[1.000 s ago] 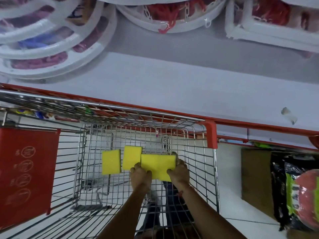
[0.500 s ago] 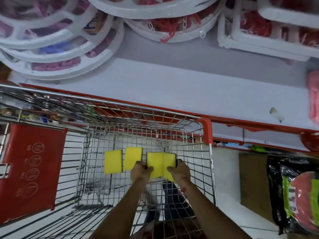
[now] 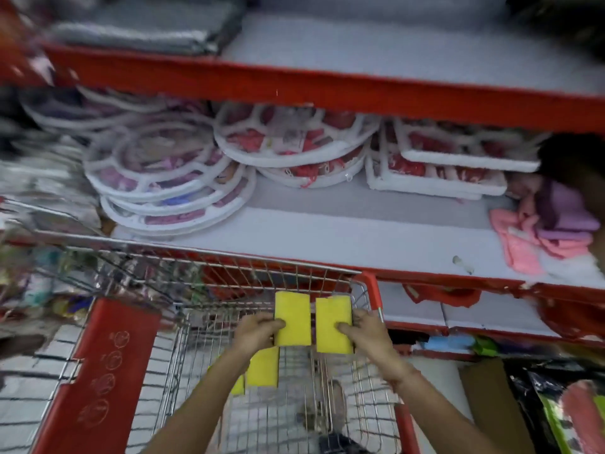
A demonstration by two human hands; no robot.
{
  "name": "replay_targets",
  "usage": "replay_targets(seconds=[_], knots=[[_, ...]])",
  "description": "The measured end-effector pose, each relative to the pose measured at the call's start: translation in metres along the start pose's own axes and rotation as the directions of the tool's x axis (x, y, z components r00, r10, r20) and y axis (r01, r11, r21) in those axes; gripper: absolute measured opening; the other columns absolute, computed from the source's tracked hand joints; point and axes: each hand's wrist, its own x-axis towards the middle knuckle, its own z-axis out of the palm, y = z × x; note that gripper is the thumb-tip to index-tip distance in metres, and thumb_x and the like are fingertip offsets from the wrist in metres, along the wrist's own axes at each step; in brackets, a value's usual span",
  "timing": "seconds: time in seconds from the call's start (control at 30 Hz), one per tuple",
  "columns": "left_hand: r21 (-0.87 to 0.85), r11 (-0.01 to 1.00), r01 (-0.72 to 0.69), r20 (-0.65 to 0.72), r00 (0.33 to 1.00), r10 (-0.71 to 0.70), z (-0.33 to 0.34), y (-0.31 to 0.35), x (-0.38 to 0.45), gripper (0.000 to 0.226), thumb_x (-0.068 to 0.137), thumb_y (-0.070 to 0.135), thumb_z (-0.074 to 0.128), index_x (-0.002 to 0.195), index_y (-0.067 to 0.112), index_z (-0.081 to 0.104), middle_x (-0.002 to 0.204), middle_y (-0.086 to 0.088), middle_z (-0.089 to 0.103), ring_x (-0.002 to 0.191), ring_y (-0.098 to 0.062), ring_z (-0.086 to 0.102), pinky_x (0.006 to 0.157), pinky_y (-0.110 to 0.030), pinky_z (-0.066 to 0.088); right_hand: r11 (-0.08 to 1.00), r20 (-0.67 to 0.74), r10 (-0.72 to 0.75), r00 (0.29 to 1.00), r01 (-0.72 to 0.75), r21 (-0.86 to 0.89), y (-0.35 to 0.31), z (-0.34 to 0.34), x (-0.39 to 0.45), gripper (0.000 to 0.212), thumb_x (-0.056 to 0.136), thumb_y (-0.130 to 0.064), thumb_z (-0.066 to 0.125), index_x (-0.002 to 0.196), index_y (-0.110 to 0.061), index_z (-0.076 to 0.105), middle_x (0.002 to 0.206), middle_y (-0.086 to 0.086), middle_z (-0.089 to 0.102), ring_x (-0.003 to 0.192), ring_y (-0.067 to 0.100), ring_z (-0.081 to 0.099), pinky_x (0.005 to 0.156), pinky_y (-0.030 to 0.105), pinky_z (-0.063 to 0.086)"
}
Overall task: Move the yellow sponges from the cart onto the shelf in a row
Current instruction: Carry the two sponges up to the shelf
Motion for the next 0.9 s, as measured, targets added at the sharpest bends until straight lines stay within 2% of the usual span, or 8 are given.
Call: replay_targets(seconds=[0.1, 0.2, 0.37, 0.5, 0.67, 0.73, 0.83, 0.9], knots=[[0.017, 0.993, -0.116, -0.026, 0.993, 0.116, -0.009, 0.032, -0.01, 0.038, 0.087, 0.015, 0.065, 0.121, -0.002, 0.059, 0.112, -0.017, 0.068, 0.097, -0.029, 0.065, 0.08, -0.036, 0.055, 0.996, -0.058, -0.079, 0.995, 0.081, 0.048, -0.031, -0.018, -0.007, 0.028, 0.083, -0.007, 0.067, 0.111, -0.008, 0.062, 0.112, 0.016, 0.069, 0.098, 0.028, 0.066, 0.096, 0.044, 0.052], [-0.025, 0.974, -0.227, -0.033, 0.974, 0.226, -0.014, 0.073, -0.031, 0.032, 0.087, 0.01, 0.064, 0.115, -0.005, 0.062, 0.109, -0.021, 0.07, 0.087, -0.028, 0.065, 0.061, -0.021, 0.054, 0.982, -0.089, -0.142, 0.986, 0.152, 0.109, -0.07, -0.036, -0.018, 0.043, 0.084, -0.008, 0.066, 0.124, 0.001, 0.053, 0.118, 0.02, 0.065, 0.099, 0.03, 0.064, 0.095, 0.045, 0.051], [-0.049, 0.924, -0.38, 0.0, 0.925, 0.38, -0.023, 0.144, -0.064, 0.026, 0.087, 0.017, 0.065, 0.107, 0.002, 0.065, 0.103, -0.017, 0.067, 0.093, -0.031, 0.066, 0.076, -0.031, 0.056, 0.946, -0.105, -0.269, 0.957, 0.284, 0.159, -0.138, -0.07, -0.037, 0.048, 0.084, -0.018, 0.067, 0.127, -0.006, 0.05, 0.109, 0.013, 0.066, 0.098, 0.03, 0.066, 0.083, 0.041, 0.055], [-0.084, 0.878, -0.471, 0.011, 0.881, 0.473, -0.028, 0.187, -0.084, 0.032, 0.086, 0.019, 0.067, 0.112, 0.001, 0.066, 0.111, -0.013, 0.072, 0.099, -0.029, 0.071, 0.066, -0.022, 0.059, 0.899, -0.065, -0.376, 0.924, 0.381, 0.216, -0.178, -0.097, -0.056, 0.04, 0.085, -0.021, 0.067, 0.122, -0.012, 0.054, 0.103, 0.005, 0.07, 0.094, 0.022, 0.069, 0.064, 0.024, 0.056], [-0.107, 0.821, -0.56, 0.019, 0.825, 0.565, -0.033, 0.246, -0.101, 0.035, 0.083, 0.022, 0.069, 0.11, -0.001, 0.067, 0.108, -0.017, 0.074, 0.088, -0.025, 0.073, 0.058, -0.017, 0.056, 0.853, -0.088, -0.453, 0.887, 0.46, 0.246, -0.23, -0.13, -0.06, 0.04, 0.084, -0.018, 0.067, 0.121, -0.008, 0.058, 0.114, 0.011, 0.07, 0.101, 0.027, 0.069, 0.077, 0.035, 0.057], [-0.118, 0.792, -0.599, 0.008, 0.797, 0.603, -0.032, 0.271, -0.108, 0.036, 0.083, 0.021, 0.069, 0.112, -0.001, 0.067, 0.109, -0.019, 0.073, 0.094, -0.03, 0.073, 0.058, -0.018, 0.057, 0.828, -0.113, -0.48, 0.87, 0.492, 0.268, -0.253, -0.142, -0.057, 0.039, 0.083, -0.015, 0.068, 0.12, -0.005, 0.06, 0.114, 0.013, 0.071, 0.102, 0.03, 0.068, 0.082, 0.039, 0.057], [-0.1, 0.769, -0.632, -0.037, 0.774, 0.632, -0.028, 0.308, -0.112, 0.036, 0.084, 0.021, 0.068, 0.113, -0.001, 0.066, 0.112, -0.022, 0.071, 0.099, -0.034, 0.07, 0.053, -0.015, 0.056, 0.812, -0.142, -0.5, 0.854, 0.519, 0.268, -0.286, -0.158, -0.047, 0.035, 0.084, -0.014, 0.067, 0.116, -0.003, 0.063, 0.11, 0.014, 0.071, 0.096, 0.028, 0.068, 0.072, 0.03, 0.058], [-0.117, 0.76, -0.639, -0.022, 0.767, 0.641, -0.026, 0.332, -0.112, 0.038, 0.086, 0.018, 0.066, 0.117, -0.004, 0.063, 0.114, -0.024, 0.069, 0.089, -0.031, 0.069, 0.048, -0.015, 0.055, 0.806, -0.156, -0.507, 0.848, 0.53, 0.263, -0.307, -0.169, -0.035, 0.041, 0.083, -0.016, 0.069, 0.12, -0.002, 0.06, 0.113, 0.015, 0.07, 0.1, 0.03, 0.068, 0.078, 0.035, 0.058]])
